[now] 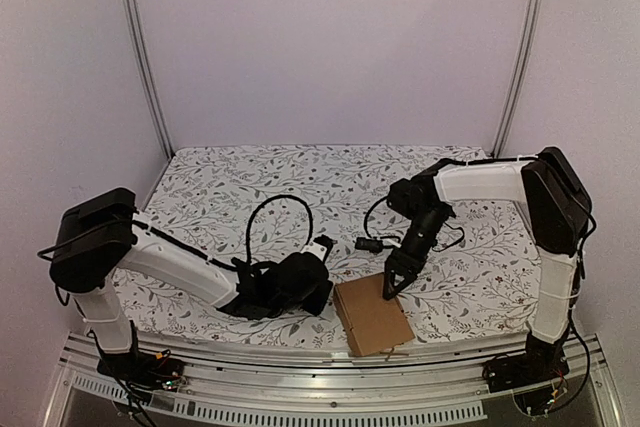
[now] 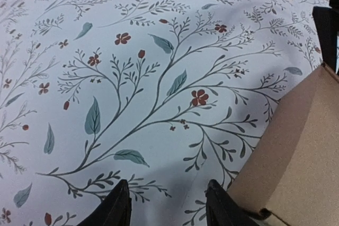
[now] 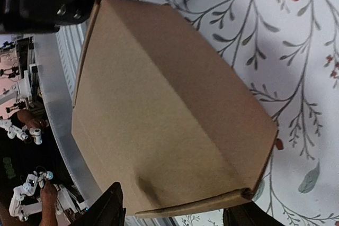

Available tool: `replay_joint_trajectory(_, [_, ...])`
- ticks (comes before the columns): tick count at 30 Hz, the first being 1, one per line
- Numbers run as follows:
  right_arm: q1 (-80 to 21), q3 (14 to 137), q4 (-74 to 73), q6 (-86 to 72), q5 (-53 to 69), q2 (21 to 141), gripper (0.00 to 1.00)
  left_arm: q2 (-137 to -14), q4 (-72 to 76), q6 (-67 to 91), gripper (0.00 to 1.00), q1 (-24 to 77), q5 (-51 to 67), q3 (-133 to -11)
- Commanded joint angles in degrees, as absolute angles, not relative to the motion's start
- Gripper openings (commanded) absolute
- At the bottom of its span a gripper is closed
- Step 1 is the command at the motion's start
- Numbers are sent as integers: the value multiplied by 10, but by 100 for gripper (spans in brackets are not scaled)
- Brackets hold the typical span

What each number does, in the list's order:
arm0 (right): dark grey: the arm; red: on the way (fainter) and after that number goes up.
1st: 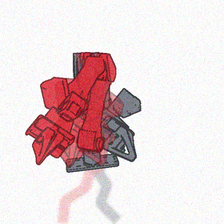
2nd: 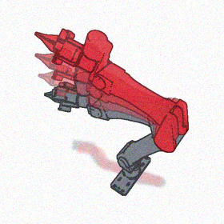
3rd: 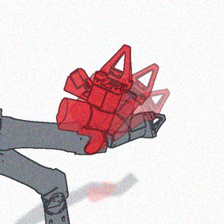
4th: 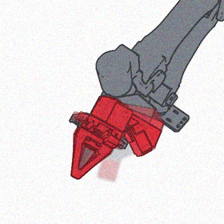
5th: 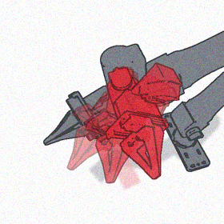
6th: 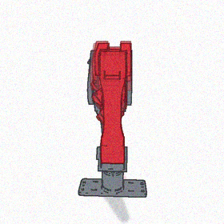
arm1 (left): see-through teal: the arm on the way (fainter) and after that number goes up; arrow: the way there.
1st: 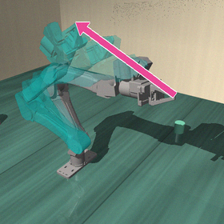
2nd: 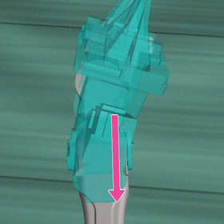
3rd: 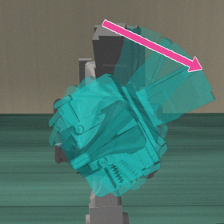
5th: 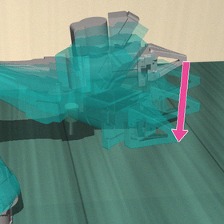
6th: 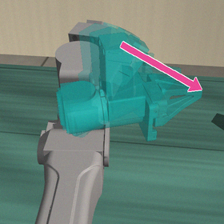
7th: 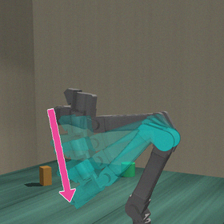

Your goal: Fold the paper box

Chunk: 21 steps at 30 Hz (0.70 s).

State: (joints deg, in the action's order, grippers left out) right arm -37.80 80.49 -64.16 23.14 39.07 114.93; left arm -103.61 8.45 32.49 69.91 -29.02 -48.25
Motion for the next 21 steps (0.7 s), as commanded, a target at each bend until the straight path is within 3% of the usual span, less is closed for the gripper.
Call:
replay_joint_trajectory(1, [-380, 768, -693, 273, 453, 1108, 67, -1079, 132, 260, 48, 666, -227, -525])
replay_joint_trajectory(4, [-378, 762, -703, 287, 441, 1097, 76, -1098, 139, 236, 47, 654, -212, -555])
replay_joint_trajectory(5, [-375, 761, -704, 287, 434, 1093, 95, -1099, 135, 227, 46, 649, -215, -564])
replay_joint_trajectory(7, [-368, 763, -704, 287, 410, 1075, 99, -1090, 124, 210, 46, 642, -235, -575])
replay_joint_trajectory(10, [-360, 778, -692, 283, 337, 1026, 99, -1044, 114, 187, 48, 637, -280, -561])
replay_joint_trajectory(14, [-360, 729, -522, 244, 232, 887, 99, -945, 129, 185, 50, 641, -310, -485])
replay_joint_trajectory(18, [-362, 732, -464, 255, 288, 852, 99, -855, 157, 210, 50, 680, -298, -395])
replay_joint_trajectory(19, [-364, 761, -490, 288, 301, 872, 93, -839, 173, 209, 50, 701, -295, -372])
replay_joint_trajectory(21, [-375, 831, -577, 350, 311, 949, 71, -821, 180, 214, 48, 743, -301, -348])
